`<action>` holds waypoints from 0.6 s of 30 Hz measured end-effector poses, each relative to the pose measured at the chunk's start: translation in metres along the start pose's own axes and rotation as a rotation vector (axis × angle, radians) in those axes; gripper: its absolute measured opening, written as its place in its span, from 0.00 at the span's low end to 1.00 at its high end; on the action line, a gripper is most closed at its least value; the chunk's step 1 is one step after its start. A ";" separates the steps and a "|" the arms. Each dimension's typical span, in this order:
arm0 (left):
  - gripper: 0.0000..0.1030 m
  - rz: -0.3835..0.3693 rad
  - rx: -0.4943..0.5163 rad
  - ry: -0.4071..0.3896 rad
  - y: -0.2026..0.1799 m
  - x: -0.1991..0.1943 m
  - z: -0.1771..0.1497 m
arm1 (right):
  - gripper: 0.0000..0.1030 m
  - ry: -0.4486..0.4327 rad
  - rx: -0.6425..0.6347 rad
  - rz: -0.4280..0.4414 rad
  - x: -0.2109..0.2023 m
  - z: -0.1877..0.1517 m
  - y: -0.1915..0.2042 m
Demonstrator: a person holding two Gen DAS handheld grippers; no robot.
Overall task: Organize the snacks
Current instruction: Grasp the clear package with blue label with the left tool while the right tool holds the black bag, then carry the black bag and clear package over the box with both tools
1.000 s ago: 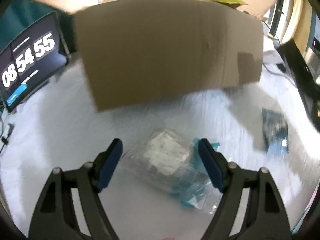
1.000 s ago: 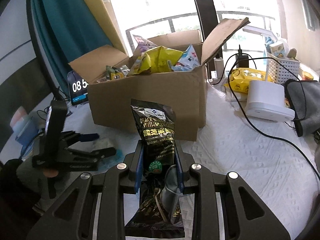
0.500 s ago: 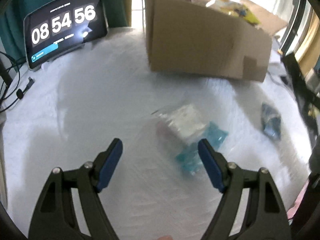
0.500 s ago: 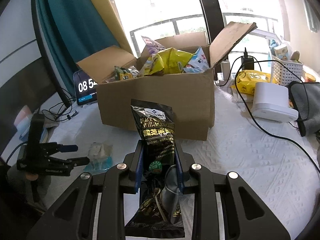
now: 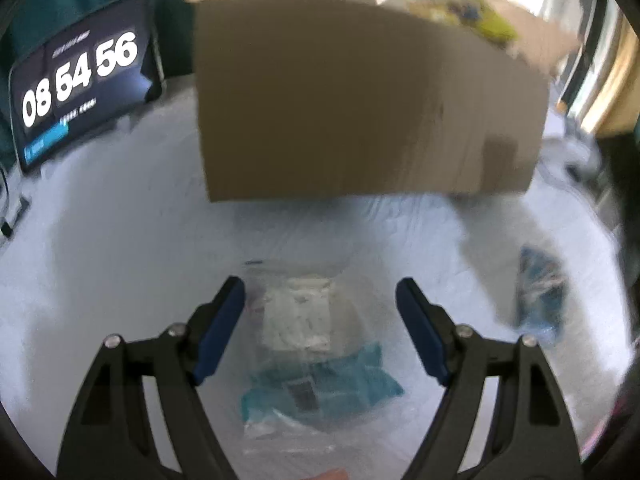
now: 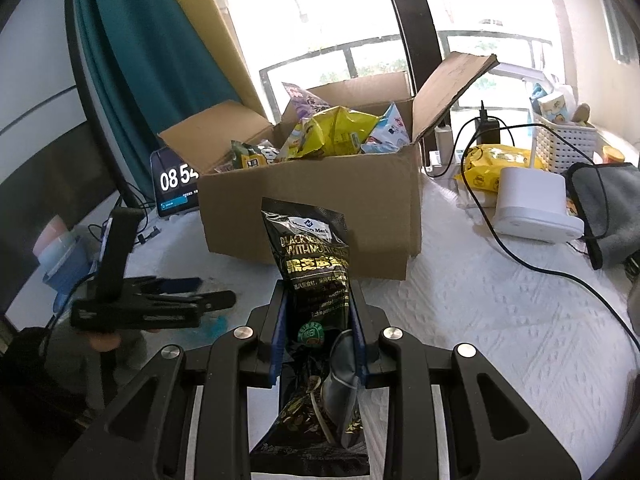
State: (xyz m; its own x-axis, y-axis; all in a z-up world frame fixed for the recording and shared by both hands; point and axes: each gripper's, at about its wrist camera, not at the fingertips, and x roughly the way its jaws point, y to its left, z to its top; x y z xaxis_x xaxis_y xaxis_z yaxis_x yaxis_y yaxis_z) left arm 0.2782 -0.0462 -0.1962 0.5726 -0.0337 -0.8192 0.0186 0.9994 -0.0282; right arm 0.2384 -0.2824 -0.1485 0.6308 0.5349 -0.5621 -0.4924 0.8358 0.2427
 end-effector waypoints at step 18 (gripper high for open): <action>0.60 -0.121 0.056 -0.109 0.015 -0.059 -0.014 | 0.28 -0.016 -0.038 -0.017 -0.002 0.014 0.011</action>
State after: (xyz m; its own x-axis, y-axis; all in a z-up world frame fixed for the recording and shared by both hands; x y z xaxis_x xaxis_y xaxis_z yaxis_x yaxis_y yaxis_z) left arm 0.2332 -0.0295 -0.1565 0.6489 -0.1567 -0.7446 0.1369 0.9866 -0.0884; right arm 0.2399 -0.2725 -0.1334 0.6486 0.5226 -0.5534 -0.5036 0.8398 0.2027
